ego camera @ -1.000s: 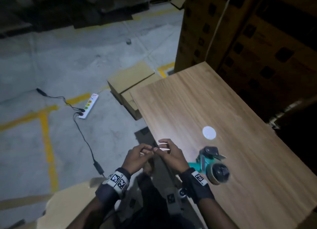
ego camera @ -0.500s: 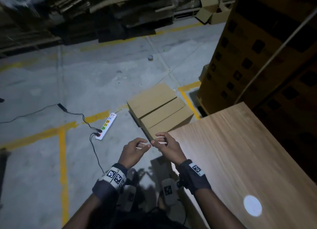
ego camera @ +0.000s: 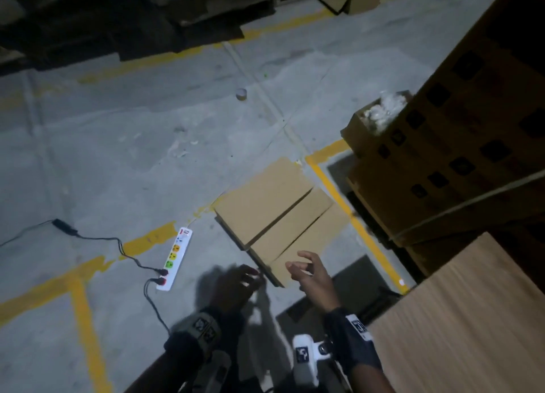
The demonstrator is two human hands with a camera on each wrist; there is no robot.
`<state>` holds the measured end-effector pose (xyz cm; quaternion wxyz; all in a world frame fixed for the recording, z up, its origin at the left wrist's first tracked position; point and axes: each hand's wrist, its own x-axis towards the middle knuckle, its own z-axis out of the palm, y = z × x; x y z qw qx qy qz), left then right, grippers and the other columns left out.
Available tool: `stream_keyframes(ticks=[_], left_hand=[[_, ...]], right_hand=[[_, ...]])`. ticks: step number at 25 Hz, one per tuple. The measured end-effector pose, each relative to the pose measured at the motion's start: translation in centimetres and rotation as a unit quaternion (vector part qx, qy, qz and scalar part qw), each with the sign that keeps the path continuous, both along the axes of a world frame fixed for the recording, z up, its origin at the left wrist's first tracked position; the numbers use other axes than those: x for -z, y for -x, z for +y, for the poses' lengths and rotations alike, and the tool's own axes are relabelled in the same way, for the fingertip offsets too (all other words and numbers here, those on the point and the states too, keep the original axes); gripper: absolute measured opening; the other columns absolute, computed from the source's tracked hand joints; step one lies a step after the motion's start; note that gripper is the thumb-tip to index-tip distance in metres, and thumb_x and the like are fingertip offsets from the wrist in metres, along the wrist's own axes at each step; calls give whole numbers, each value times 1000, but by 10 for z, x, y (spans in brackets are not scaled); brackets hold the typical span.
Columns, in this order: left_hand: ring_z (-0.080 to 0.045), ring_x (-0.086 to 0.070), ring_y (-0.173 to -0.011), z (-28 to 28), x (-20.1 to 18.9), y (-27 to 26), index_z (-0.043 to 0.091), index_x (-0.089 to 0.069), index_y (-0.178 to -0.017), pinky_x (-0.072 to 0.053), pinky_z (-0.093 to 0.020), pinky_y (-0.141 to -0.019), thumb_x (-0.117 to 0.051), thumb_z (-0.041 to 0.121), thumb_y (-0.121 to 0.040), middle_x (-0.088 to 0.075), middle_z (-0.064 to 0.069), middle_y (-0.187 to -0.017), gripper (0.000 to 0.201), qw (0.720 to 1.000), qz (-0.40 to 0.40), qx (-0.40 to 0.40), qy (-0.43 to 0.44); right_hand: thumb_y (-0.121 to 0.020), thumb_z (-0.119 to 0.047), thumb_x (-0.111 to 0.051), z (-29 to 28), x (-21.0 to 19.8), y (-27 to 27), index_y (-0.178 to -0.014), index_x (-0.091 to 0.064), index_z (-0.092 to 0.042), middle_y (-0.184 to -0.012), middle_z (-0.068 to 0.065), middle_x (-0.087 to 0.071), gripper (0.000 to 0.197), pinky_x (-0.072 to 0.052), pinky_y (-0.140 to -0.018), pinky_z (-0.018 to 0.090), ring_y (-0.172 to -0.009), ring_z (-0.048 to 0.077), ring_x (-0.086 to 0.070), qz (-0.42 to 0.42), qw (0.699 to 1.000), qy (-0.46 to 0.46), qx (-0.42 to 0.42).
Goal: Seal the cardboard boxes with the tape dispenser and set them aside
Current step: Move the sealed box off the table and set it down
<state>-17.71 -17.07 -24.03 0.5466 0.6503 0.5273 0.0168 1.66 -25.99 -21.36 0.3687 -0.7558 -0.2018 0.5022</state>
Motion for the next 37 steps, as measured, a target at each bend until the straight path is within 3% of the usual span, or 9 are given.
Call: stream_keyframes(ticks=[6, 9, 13, 20, 22, 24, 29, 33, 37], left_hand=[[-1, -68, -69, 110, 70, -4, 38, -63, -84, -59, -33, -72, -77, 18, -91, -69, 17, -67, 24, 995, 53, 61, 54], [1, -62, -65, 167, 116, -21, 22, -67, -92, -50, -18, -67, -76, 19, -92, -66, 15, -73, 9, 997, 59, 30, 46], [-19, -65, -91, 239, 217, -32, 11, -72, -108, -50, -30, -90, -73, 25, -95, -72, -4, -95, 19, 992, 118, 16, 45], [-35, -67, -108, 339, 391, -35, 16, -69, -117, -52, -44, -96, -68, 41, -86, -72, -14, -116, 40, 985, 169, 19, -3], [-37, -62, -116, 345, 428, -27, 12, -61, -131, -49, -42, -100, -73, 37, -88, -66, -17, -127, 51, 984, 170, 13, -48], [-38, -55, -126, 348, 459, -17, 11, -51, -144, -43, -41, -104, -76, 31, -91, -57, -20, -139, 62, 980, 179, 7, -85], [-30, -50, -138, 390, 527, -40, 26, -38, -156, -42, -48, -112, -59, 77, -79, -51, -7, -153, 96, 985, 168, 44, -18], [-34, -48, -138, 408, 545, -71, 14, -39, -154, -40, -48, -113, -59, 78, -80, -48, -13, -153, 100, 986, 158, 32, 46], [-31, -57, -123, 407, 479, -77, 26, -51, -133, -39, -52, -108, -48, 88, -65, -60, -4, -134, 92, 979, 205, -5, -8]], right_hand=[[-91, -37, -76, 70, 56, -7, -117, -58, -31, -111, 2, -70, 32, -53, -87, 34, -100, 22, -71, 20, 991, 89, 101], [-93, -31, -74, 108, 109, -17, -119, -59, -21, -111, 5, -69, 32, -51, -74, 30, -100, 24, -71, 78, 975, 143, 149], [-94, -29, -74, 160, 225, -29, -119, -62, -12, -110, 5, -73, 32, -52, -72, 30, -91, 24, -68, 144, 947, 199, 208], [-94, -37, -71, 252, 432, -45, -99, -66, -19, -86, 0, -66, 19, -47, -65, 31, -75, 19, -58, 203, 929, 170, 259], [-78, -54, -83, 275, 486, -50, -107, -69, -20, -105, 0, -70, 47, -47, -73, 32, -83, 17, -60, 225, 924, 151, 270], [-49, -71, -90, 276, 552, -51, -143, -55, -17, -140, 4, -61, 114, -48, -93, 37, -113, 19, -61, 244, 911, 153, 295], [-86, -69, -63, 315, 557, -56, -158, -36, -30, -164, -6, -30, 86, -28, -121, 49, -151, 23, -29, 315, 891, 156, 287], [-77, -80, -63, 323, 553, -68, -158, -29, -44, -169, -8, -13, 95, -24, -122, 55, -156, 21, -14, 346, 874, 155, 304], [-71, -76, -71, 331, 488, -67, -157, -29, -47, -170, -9, -12, 100, -23, -115, 59, -155, 22, -13, 331, 881, 144, 305]])
